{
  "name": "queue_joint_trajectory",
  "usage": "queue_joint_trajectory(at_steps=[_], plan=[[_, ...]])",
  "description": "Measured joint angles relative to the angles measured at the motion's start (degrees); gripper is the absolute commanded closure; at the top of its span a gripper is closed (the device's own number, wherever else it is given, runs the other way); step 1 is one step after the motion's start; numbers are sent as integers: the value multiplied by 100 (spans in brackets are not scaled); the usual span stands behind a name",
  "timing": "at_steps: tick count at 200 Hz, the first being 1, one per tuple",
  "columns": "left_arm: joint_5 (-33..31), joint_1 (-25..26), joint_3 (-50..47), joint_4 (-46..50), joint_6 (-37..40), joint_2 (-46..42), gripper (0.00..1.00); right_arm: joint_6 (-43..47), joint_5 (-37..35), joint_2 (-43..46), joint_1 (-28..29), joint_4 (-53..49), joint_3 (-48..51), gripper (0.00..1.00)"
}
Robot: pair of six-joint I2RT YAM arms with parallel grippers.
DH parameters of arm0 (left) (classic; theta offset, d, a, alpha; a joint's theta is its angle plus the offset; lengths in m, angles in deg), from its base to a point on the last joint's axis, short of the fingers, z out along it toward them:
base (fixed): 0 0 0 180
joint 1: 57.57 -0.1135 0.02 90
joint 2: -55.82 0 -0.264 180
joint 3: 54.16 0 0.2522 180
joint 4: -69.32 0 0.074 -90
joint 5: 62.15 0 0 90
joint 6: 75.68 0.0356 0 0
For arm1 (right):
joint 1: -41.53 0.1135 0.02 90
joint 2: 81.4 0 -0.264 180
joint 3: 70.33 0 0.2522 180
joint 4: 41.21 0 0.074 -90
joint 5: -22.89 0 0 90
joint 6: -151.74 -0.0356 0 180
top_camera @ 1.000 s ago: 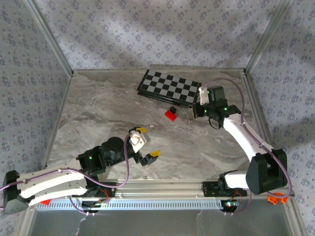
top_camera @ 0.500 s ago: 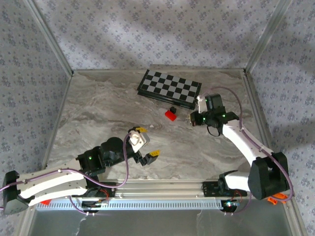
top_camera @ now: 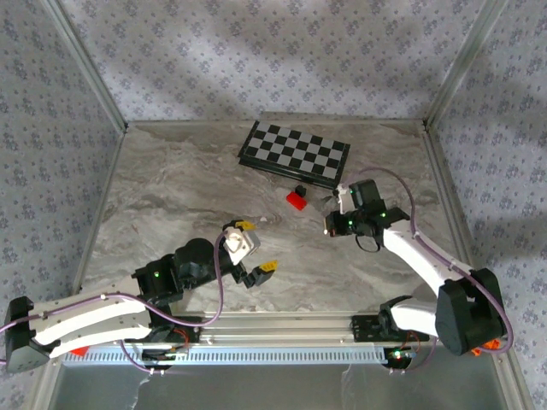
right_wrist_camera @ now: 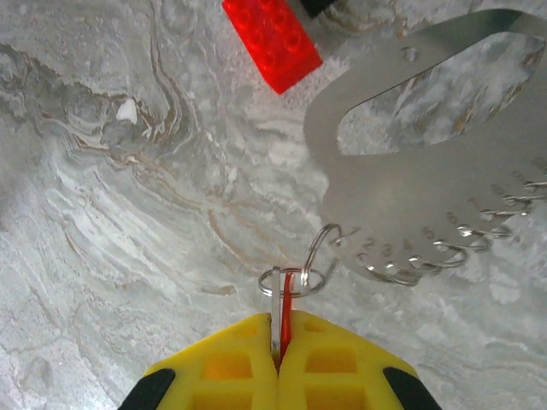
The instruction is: Put the keys on the keyring
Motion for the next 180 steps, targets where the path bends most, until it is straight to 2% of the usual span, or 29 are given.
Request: queue_joint_trajectory(at_steps=[180], plan=[[0,-37,-66,-59,-2,0,0,-966,96,173,870,553,1248,100]])
